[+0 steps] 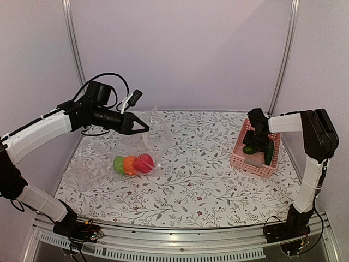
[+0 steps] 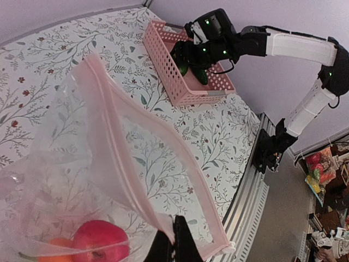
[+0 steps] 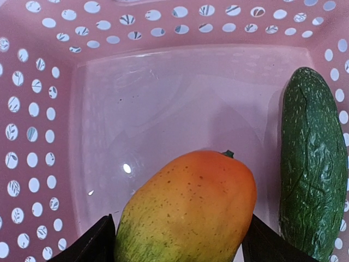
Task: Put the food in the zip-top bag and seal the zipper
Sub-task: Pick up the fake fruit from the bin, then place the fake fruit in the zipper food storage bag.
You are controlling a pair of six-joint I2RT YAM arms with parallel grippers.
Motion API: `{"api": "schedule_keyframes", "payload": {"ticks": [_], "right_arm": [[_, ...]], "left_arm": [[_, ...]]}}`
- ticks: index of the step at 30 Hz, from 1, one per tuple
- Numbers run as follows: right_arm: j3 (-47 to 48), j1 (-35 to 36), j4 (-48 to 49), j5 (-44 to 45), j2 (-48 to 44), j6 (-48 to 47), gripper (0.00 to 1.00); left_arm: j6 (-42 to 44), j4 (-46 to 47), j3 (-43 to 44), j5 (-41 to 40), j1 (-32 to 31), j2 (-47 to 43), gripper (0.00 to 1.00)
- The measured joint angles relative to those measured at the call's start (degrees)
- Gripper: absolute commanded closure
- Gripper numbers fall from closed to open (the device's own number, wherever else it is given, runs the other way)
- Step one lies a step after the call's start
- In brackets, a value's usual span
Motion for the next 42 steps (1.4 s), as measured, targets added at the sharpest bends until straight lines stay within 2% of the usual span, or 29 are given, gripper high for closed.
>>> {"api": "schedule_keyframes", "payload": {"ticks": [12,20,34,42], "right_arm": [[-0.28,0.00,0.15,0.48,-0.20,-1.46,0.34],[-3.67,0.00,0.50,0.50,-5.07,-2.45,0.36],[-10.03,0.00,1.33,0.20,-24.04,-6.91,0.36],[-11.91,-0.02,1.46,-8.35,-36.87,-10.49,0.37]], "left_arm": [[0.00,0.00,0.00,0.00,0.00,0.00,1.00],[0.00,0.00,0.00,0.00,0.00,0.00,1.00],[0.00,0.00,0.02,0.00,0.00,0.00,1.00],[-0.02,0.00,0.02,0.17,-0.02,0.00,1.00]]}}
